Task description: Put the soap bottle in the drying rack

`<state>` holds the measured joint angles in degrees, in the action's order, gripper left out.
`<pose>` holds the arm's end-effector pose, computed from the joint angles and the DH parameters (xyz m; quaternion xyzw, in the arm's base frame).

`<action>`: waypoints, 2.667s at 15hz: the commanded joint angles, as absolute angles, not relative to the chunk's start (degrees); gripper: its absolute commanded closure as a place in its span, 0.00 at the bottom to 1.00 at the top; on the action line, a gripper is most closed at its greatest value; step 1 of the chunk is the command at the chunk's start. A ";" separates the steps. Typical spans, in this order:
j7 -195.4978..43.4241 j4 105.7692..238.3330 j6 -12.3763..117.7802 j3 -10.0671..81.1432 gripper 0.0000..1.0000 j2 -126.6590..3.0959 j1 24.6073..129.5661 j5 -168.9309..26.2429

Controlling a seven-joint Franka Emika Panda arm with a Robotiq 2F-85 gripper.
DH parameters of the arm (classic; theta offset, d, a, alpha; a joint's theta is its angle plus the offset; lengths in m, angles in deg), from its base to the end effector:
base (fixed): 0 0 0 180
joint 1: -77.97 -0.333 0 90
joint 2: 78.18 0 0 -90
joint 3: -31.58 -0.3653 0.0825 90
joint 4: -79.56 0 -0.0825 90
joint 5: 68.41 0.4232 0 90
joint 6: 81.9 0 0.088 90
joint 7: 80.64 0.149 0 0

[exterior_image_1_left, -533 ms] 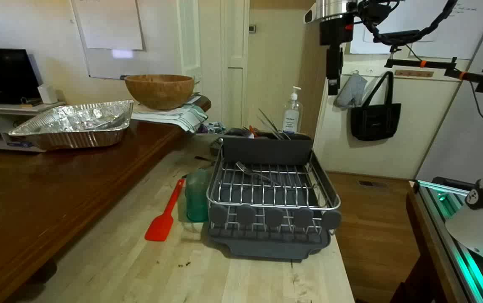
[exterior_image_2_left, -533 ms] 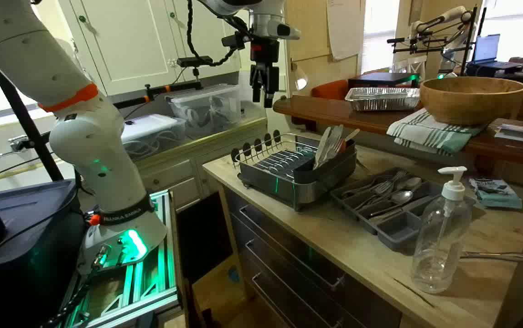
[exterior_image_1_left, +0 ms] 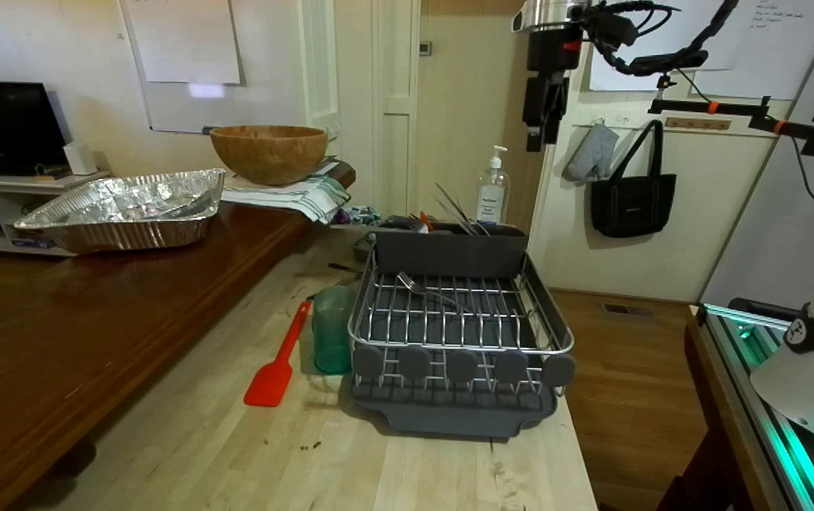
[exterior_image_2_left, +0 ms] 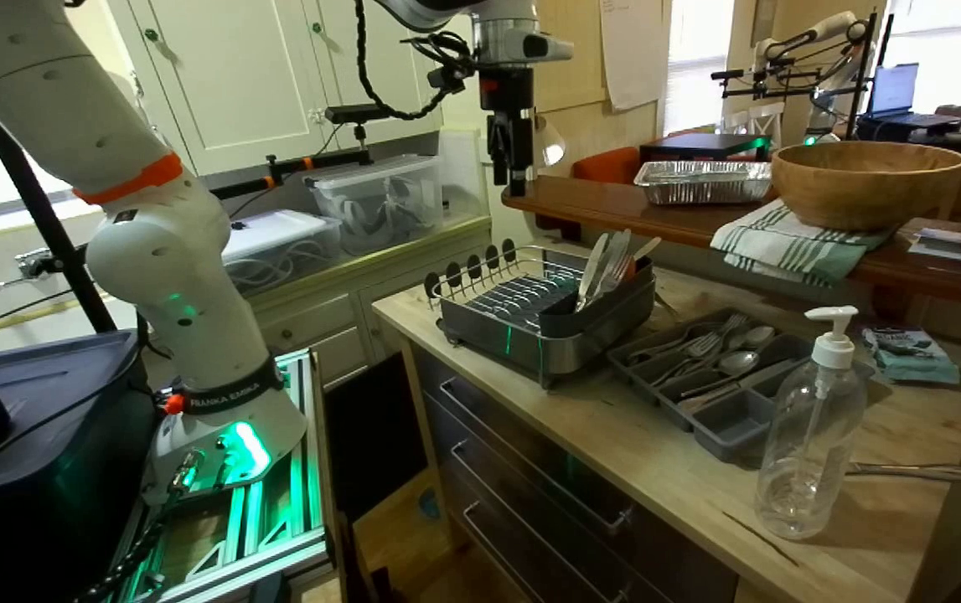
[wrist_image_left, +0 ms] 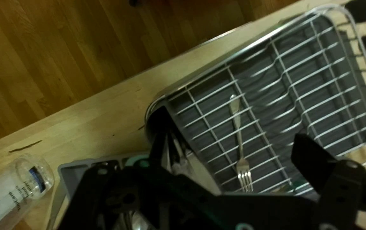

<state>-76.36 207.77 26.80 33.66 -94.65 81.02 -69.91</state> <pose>0.4770 -0.0465 0.4730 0.9967 -0.0766 -0.0266 0.0070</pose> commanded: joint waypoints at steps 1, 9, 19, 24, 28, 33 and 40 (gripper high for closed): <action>-71.51 203.41 34.54 35.89 0.00 -88.98 84.59 -71.69; -73.92 181.58 36.45 42.65 0.00 -70.84 90.33 -76.75; -75.72 168.04 32.36 47.18 0.00 -60.53 95.83 -72.72; -75.48 165.47 29.59 48.28 0.00 -57.35 97.48 -72.07; -83.05 165.00 29.28 47.26 0.00 -54.49 101.11 -66.86; -84.37 164.26 30.24 46.12 0.00 -51.29 102.53 -62.61; -81.41 161.83 31.10 45.91 0.00 -48.27 102.09 -62.26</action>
<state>-81.44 162.28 31.39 46.20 -48.44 101.79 -62.15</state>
